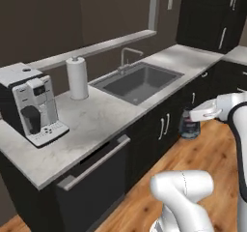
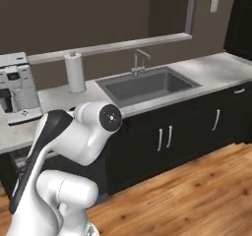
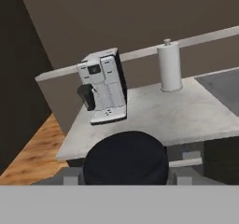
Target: Move the hot dog bun to the plate on the dining table and place the condiment next to that plate. Then navigate to the fridge and take the sausage and place it on the plate as well.
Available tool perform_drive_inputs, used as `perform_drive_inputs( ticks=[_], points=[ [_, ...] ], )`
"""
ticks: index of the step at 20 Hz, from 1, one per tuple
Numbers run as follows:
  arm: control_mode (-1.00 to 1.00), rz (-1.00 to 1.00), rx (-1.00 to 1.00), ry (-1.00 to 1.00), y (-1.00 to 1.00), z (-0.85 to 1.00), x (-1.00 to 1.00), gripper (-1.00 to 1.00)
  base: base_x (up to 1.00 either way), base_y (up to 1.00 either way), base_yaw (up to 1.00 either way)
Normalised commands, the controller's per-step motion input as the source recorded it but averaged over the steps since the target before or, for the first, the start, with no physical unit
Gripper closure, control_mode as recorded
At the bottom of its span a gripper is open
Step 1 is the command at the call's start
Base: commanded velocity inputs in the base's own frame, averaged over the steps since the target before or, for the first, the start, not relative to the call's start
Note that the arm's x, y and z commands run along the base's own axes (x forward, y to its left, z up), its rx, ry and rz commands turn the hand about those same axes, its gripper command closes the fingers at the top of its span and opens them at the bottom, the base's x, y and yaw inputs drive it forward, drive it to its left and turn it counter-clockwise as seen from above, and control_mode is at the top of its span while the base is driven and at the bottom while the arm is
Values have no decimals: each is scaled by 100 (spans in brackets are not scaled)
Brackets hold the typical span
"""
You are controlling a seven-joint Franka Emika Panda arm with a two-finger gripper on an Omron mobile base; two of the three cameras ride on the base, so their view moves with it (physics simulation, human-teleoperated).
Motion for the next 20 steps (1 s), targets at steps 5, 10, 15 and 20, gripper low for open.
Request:
perform_drive_inputs(
  ticks=[5,10,15,20],
  points=[
    [100,0,0,0,0,0,0,100,-100,100,30],
    [100,0,0,0,0,0,0,100,-98,100,22],
    [100,0,0,0,0,0,0,100,-44,100,8],
    [100,0,0,0,0,0,0,100,1,100,-11]
  ],
)
